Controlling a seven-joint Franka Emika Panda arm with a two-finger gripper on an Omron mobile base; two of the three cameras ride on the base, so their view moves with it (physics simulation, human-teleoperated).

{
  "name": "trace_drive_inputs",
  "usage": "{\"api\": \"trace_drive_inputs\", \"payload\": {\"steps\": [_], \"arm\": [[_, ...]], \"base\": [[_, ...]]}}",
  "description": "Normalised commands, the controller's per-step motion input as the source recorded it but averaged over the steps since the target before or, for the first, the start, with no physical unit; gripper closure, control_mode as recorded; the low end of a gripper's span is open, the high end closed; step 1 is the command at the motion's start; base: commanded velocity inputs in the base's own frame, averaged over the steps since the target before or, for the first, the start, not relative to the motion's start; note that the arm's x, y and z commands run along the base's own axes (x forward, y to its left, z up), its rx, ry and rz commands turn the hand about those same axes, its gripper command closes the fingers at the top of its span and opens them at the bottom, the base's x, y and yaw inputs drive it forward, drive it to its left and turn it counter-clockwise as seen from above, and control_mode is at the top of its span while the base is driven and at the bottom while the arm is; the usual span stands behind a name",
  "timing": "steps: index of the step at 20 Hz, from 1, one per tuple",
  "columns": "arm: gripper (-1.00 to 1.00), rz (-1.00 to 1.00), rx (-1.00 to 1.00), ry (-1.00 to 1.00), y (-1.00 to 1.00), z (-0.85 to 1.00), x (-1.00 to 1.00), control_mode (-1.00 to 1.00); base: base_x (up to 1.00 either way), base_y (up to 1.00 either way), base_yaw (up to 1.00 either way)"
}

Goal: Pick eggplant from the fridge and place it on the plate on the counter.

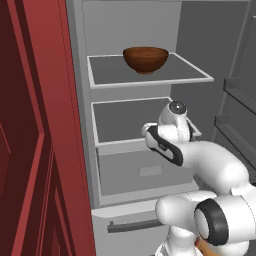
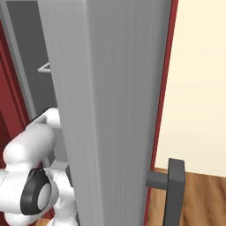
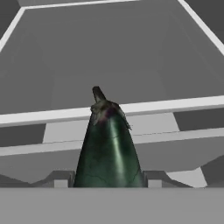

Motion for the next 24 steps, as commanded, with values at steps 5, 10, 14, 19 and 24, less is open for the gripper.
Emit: {"api": "trace_drive_inputs", "payload": {"steps": [5, 10, 14, 19, 24], "arm": [[1.0, 0.0, 0.0, 0.3, 0.0, 0.86, -0.69, -1.0], [1.0, 0.0, 0.0, 0.35, 0.0, 0.5, -0.84, -1.0], [1.0, 0.0, 0.0, 0.21, 0.0, 0.2, -1.0, -1.0], [1.0, 0.0, -0.02, -0.06, 0.0, 0.0, -0.76, -1.0], [1.0, 0.0, 0.0, -0.09, 0.0, 0.0, -0.19, -1.0]], "base": [[0.0, 0.0, 0.0], [0.0, 0.0, 0.0], [0.0, 0.0, 0.0], [0.0, 0.0, 0.0], [0.0, 0.0, 0.0]]}}
